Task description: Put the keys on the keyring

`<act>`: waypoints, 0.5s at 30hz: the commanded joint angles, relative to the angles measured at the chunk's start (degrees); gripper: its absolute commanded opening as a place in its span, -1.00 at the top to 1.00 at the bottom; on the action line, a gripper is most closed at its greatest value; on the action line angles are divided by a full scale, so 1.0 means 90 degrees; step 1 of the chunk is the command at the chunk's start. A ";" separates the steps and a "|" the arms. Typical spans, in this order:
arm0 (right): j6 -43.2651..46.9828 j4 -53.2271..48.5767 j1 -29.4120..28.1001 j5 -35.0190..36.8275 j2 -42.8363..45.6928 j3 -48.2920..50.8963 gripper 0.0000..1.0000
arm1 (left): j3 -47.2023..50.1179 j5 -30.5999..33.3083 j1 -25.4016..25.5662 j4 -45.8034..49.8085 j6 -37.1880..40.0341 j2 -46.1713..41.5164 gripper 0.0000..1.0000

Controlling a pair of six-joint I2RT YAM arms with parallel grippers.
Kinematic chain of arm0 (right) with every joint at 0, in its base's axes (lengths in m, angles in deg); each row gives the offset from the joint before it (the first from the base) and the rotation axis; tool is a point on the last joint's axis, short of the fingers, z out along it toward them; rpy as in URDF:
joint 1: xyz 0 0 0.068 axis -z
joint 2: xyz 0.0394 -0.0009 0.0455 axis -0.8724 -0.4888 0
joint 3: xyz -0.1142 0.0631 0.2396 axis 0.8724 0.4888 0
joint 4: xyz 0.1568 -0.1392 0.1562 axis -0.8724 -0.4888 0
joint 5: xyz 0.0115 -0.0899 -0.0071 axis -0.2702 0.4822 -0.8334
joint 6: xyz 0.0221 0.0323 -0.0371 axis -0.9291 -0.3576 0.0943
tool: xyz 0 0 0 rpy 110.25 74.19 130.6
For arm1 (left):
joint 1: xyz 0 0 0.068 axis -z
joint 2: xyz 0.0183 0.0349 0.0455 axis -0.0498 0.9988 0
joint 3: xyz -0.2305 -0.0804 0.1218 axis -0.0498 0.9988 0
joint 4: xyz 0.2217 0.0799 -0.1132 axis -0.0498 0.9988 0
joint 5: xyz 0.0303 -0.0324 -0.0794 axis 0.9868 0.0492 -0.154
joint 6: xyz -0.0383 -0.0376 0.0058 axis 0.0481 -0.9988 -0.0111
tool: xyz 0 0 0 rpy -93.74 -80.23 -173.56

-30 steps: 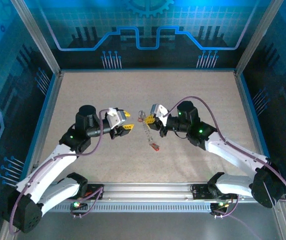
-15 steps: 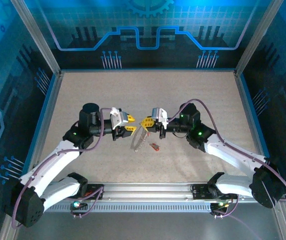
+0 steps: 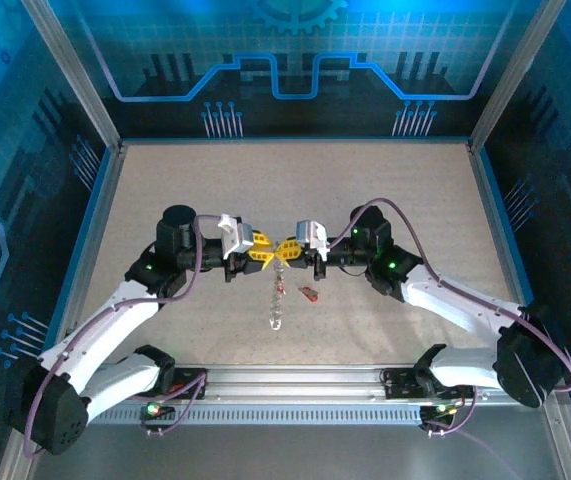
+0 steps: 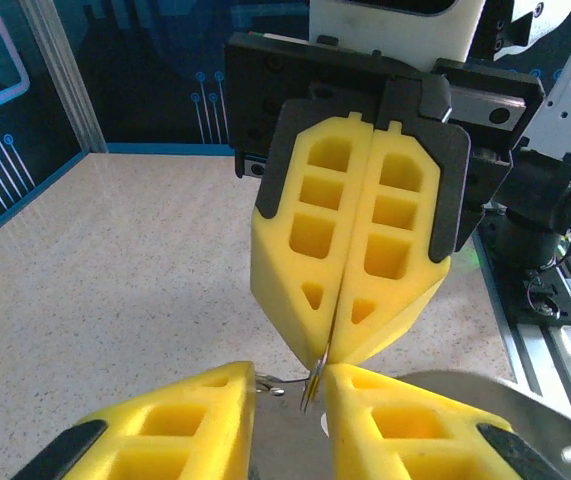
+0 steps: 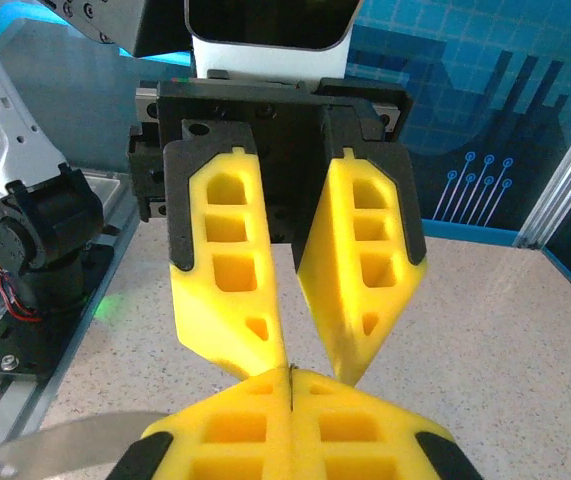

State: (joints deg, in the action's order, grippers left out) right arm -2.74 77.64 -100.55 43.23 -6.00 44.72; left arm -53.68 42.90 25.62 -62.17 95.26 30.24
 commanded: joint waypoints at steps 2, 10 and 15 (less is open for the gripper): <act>0.0089 0.0322 -0.0176 -0.0150 -0.0032 -0.0252 1.00 | -0.0147 -0.0366 0.0035 -0.0067 0.0087 -0.0056 0.47; 0.0003 0.0515 -0.0196 -0.0063 0.0086 -0.0096 1.00 | -0.0197 -0.0421 0.0038 0.0169 0.0282 0.0010 0.51; 0.0015 0.0505 -0.0195 -0.0047 0.0065 -0.0118 1.00 | -0.0160 -0.0463 0.0039 0.0193 0.0409 0.0042 0.51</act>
State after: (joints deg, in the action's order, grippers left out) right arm -2.78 78.74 -100.99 43.51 -6.05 44.68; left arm -53.72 41.24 25.64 -61.19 96.73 30.24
